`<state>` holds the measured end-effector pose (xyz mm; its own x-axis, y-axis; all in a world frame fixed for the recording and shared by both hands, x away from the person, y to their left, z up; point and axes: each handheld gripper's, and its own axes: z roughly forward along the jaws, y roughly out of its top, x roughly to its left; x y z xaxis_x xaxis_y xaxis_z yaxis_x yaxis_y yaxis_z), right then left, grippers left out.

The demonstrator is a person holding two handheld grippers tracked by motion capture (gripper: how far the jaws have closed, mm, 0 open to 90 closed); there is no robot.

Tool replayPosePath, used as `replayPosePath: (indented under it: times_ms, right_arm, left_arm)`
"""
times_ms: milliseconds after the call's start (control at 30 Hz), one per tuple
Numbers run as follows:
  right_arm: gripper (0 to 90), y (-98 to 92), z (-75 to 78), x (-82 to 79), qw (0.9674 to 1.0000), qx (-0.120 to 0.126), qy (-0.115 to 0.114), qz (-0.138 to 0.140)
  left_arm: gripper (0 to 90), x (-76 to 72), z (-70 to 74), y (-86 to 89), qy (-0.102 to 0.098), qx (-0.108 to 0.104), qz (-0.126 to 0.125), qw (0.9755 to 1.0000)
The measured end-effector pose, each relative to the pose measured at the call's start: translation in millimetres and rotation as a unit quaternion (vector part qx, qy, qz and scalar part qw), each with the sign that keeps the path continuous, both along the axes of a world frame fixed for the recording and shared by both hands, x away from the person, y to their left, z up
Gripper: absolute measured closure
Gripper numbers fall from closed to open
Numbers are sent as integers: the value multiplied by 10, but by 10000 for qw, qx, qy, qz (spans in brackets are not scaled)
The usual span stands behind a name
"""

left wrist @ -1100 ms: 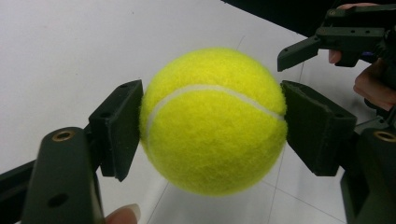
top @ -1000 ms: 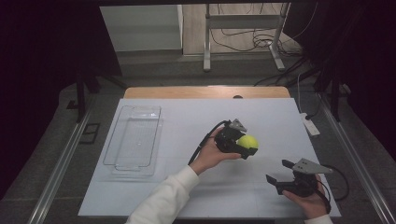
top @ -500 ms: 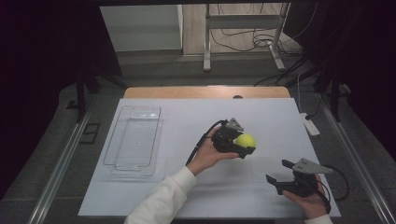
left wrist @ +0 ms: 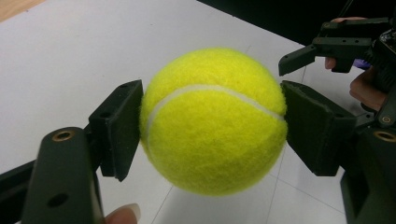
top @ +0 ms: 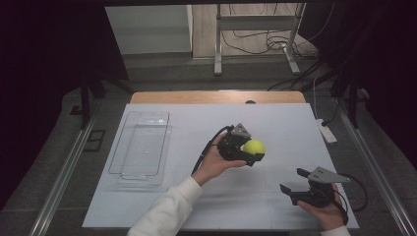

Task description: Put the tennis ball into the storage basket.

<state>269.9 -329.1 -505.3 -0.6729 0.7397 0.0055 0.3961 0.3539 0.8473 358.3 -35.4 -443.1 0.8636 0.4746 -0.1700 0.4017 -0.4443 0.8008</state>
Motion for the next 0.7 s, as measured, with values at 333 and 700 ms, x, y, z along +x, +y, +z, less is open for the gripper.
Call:
replayPosePath:
  times_ms: [333, 700]
  right_arm:
    - [116, 3, 1, -2, 10000, -10, -14, -10]
    - [116, 4, -2, -1, 10000, -22, -9, -17]
  left_arm:
    - [269, -40, 20, 103, -43, -53, 55, 10000]
    - [268, -67, 11, 157, -40, -102, 94, 9999]
